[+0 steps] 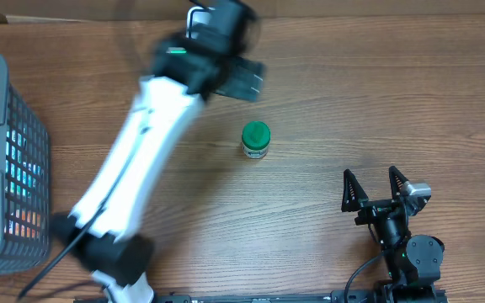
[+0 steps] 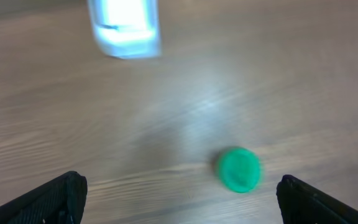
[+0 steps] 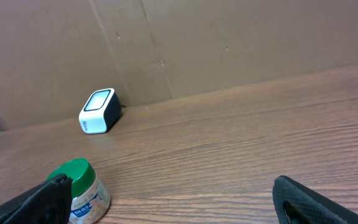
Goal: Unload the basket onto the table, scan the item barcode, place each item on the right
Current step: 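Carry the jar to the table center and release it upright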
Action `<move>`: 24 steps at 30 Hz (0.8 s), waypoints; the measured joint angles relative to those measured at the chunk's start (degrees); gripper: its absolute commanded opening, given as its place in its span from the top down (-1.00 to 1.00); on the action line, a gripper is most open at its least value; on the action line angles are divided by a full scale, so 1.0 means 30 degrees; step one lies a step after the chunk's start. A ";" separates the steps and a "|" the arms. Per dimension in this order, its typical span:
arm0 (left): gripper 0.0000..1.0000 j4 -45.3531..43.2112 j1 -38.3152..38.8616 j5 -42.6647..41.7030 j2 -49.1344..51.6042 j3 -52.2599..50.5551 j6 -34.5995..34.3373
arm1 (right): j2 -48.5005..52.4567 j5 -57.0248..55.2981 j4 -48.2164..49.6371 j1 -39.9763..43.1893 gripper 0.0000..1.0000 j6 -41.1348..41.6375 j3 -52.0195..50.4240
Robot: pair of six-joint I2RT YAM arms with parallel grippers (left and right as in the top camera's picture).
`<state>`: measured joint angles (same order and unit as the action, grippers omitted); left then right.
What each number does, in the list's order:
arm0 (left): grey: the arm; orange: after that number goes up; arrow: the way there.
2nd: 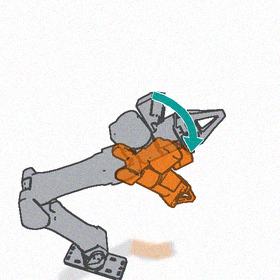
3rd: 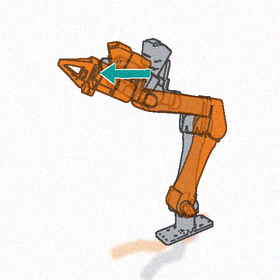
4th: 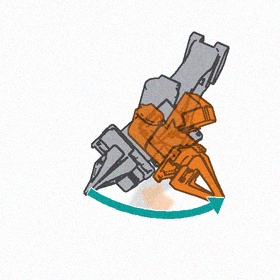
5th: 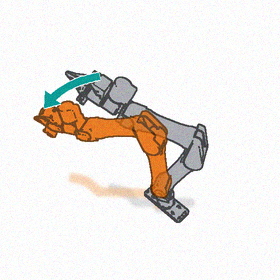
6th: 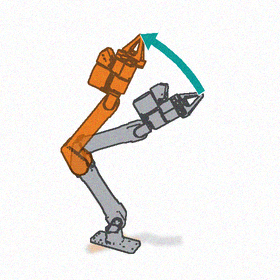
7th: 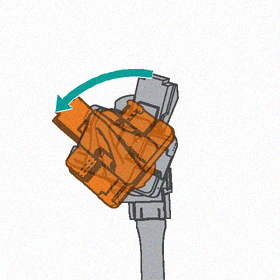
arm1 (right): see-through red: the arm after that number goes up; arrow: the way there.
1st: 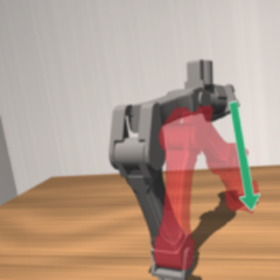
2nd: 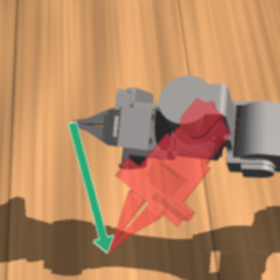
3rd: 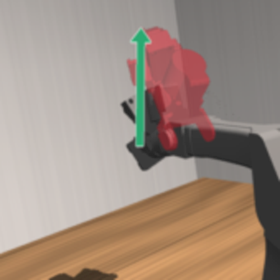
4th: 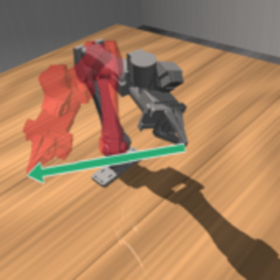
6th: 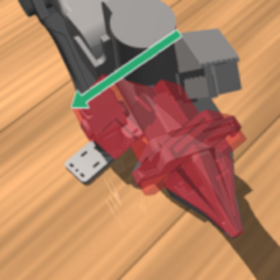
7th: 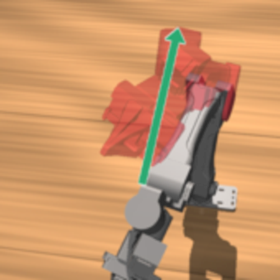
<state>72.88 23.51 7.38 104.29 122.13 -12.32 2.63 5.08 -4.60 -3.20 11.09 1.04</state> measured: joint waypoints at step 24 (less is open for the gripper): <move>-0.99 0.0226 -2.3176 -0.0627 -0.4590 -0.3468 -0.2994 | 0.0000 0.0007 0.0000 0.0000 -1.00 -0.0007 0.0000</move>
<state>73.56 -46.02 5.50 90.52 111.72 -21.30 2.63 5.10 -4.60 -3.20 11.07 1.04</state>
